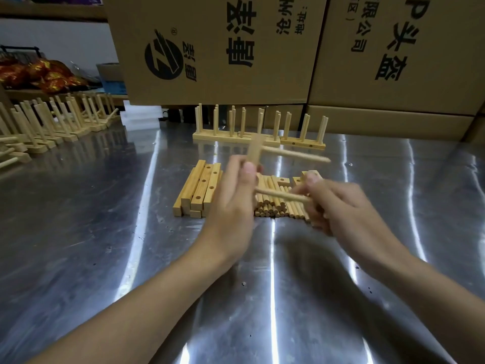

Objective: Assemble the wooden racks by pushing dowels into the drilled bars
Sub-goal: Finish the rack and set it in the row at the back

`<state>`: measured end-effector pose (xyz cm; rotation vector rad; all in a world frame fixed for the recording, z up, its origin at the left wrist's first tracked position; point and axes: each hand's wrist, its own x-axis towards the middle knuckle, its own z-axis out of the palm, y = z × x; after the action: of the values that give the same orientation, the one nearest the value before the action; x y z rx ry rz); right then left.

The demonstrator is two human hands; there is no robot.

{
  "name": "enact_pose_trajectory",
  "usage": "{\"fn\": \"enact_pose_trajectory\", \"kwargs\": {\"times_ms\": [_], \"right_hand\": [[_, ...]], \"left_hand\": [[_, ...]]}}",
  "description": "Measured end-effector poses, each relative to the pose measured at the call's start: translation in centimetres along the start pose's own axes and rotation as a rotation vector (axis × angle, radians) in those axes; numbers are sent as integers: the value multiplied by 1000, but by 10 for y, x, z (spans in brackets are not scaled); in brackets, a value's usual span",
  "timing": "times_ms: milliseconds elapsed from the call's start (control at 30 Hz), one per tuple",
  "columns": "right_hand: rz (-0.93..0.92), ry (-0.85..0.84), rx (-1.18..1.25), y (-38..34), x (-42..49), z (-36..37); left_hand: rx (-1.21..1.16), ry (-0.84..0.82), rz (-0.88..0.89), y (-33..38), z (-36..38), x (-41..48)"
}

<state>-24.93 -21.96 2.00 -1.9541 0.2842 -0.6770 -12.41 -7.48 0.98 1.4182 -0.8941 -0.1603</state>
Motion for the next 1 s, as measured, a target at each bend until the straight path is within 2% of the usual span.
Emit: {"fn": "enact_pose_trajectory", "kwargs": {"times_ms": [100,167,333,500,667,767,800,867,933,1000], "right_hand": [[-218,222,-524,25,9,-30],[-242,198,-756,40,13,-47],[-319,-99,-947,56,15,-64],[-386,-161,-1029,54,18,-71],[-450,-164,-985,47,17,-67],[-558,-2,-933,45,16,-59],[-560,95,-847,43,15,-55],[-439,233,-505,37,13,-46],[-270,206,-106,28,12,-38],[-177,142,119,23,11,-30]], "left_hand": [[-215,212,-227,-2,-13,11],[-403,281,-332,-1,-19,17],[-553,308,-401,1,-21,20],[-567,317,-411,5,-23,21],[-581,321,-451,6,-23,21],[-575,320,-472,5,-23,21],[-577,319,-479,5,-22,21],[-591,315,-496,4,-21,20],[-611,301,-515,4,-19,20],[-644,271,-535,4,-18,19]]}}
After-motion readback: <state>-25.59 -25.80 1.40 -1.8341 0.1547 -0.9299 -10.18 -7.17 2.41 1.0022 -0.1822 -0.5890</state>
